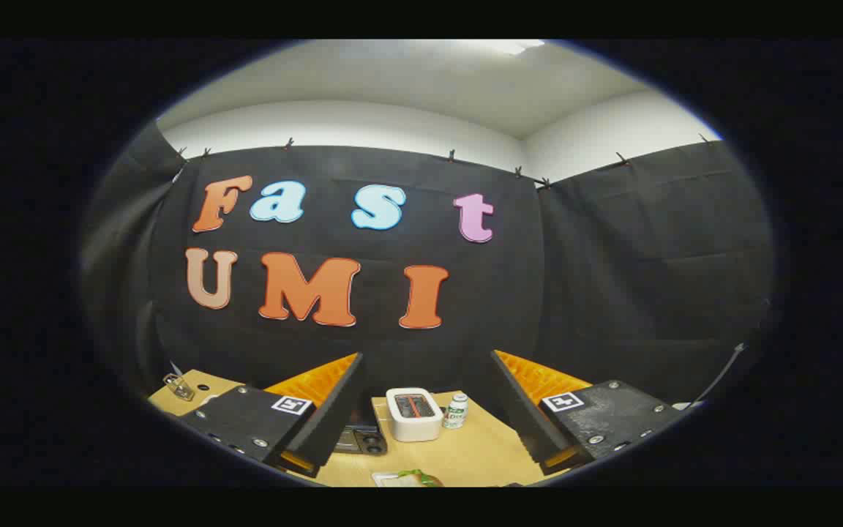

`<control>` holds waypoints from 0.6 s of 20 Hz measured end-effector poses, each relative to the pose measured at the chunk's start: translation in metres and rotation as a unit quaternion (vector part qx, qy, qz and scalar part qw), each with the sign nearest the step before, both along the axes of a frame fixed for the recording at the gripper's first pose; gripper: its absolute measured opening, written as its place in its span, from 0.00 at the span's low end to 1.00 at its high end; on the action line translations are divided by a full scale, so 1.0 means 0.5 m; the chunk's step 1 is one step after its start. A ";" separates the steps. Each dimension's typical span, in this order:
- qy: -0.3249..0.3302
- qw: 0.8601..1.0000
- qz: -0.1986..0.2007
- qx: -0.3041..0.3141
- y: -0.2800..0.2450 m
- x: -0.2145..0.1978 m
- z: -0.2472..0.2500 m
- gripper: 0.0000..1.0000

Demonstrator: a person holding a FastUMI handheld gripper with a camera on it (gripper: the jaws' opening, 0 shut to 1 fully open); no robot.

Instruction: Open the toaster oven, put the food inside, and close the toaster oven door.

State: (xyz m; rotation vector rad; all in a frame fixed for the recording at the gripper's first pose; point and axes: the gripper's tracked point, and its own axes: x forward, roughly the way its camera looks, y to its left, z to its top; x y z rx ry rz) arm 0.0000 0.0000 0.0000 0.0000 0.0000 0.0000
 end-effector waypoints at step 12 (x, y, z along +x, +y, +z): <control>0.008 0.999 0.017 0.031 0.035 0.015 -0.018 0.98</control>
